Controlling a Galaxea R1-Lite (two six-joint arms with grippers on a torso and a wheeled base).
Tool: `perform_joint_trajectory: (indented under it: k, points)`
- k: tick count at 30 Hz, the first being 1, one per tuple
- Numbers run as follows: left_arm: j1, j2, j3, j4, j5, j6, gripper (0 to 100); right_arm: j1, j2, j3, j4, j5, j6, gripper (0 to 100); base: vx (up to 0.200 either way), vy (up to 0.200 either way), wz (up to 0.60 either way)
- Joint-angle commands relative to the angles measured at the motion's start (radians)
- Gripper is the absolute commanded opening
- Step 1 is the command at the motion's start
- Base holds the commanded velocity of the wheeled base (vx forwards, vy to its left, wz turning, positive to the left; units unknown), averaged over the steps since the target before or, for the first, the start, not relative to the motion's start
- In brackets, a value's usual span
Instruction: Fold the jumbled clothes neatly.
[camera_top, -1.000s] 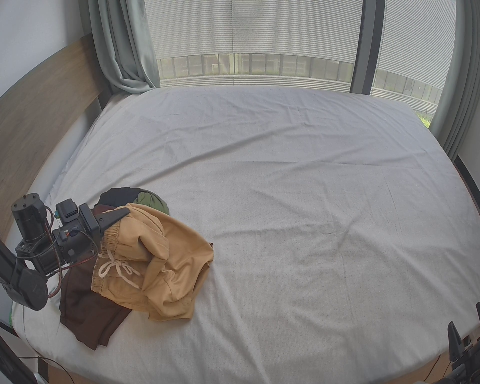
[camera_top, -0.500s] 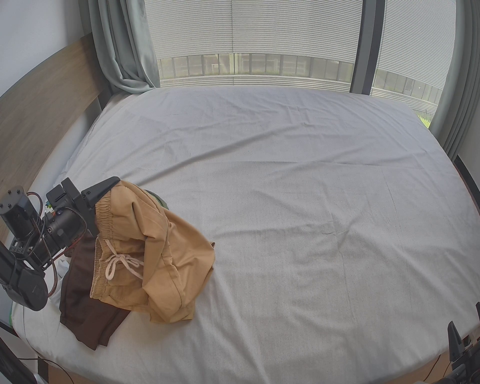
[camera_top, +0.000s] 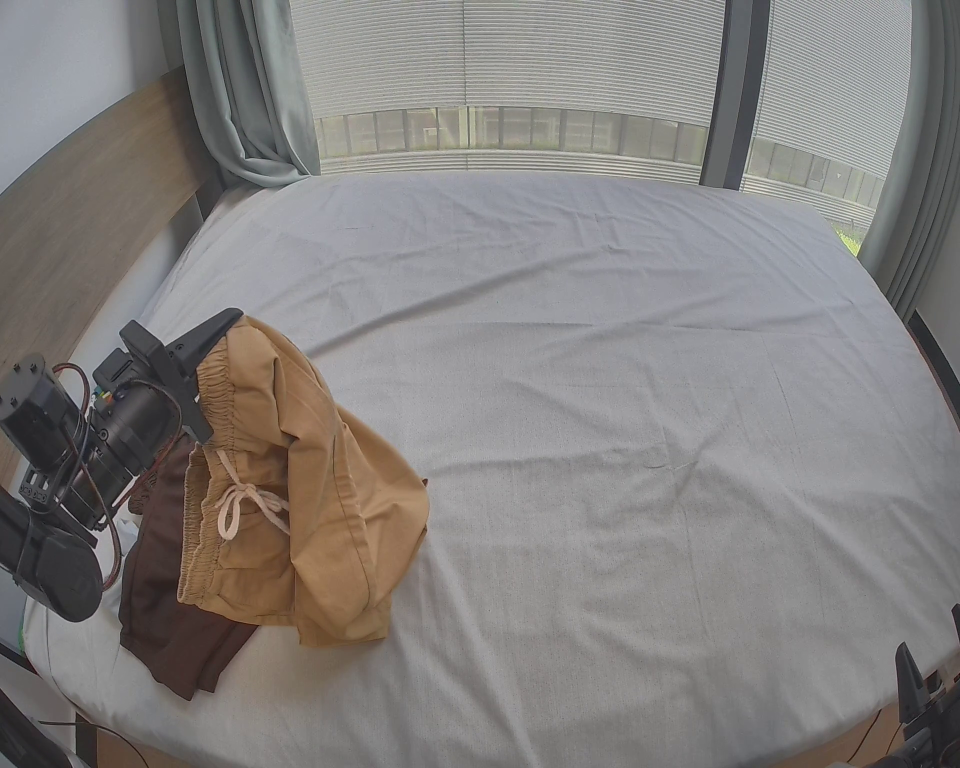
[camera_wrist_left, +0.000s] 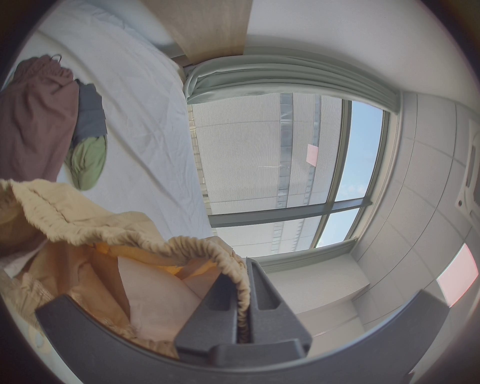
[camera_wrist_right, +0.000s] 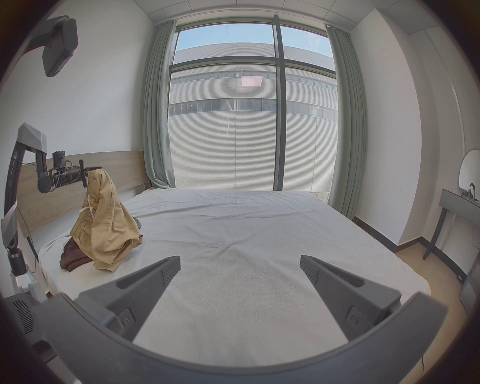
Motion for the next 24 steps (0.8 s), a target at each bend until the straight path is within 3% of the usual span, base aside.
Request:
perform_joint_trajectory:
  k: [1,5,13,24]
  points:
    - [-0.018,-0.062,-0.024,-0.001,0.012,-0.047,0,0.002,-0.015,0.018,0.0,0.0,0.0,100,0.0,0.0,0.0]
    - [-0.04,-0.11,-0.038,-0.001,0.046,-0.095,0,0.0,-0.015,0.018,0.0,0.0,0.0,100,0.0,0.0,0.0]
    - [-0.13,-0.161,-0.055,-0.001,0.093,-0.095,0,0.0,-0.015,0.018,0.0,0.0,0.0,100,0.0,0.0,0.0]
    - [-0.189,-0.174,-0.063,-0.001,0.081,-0.093,0,0.0,-0.015,0.018,0.0,0.0,-0.002,100,0.0,0.0,0.0]
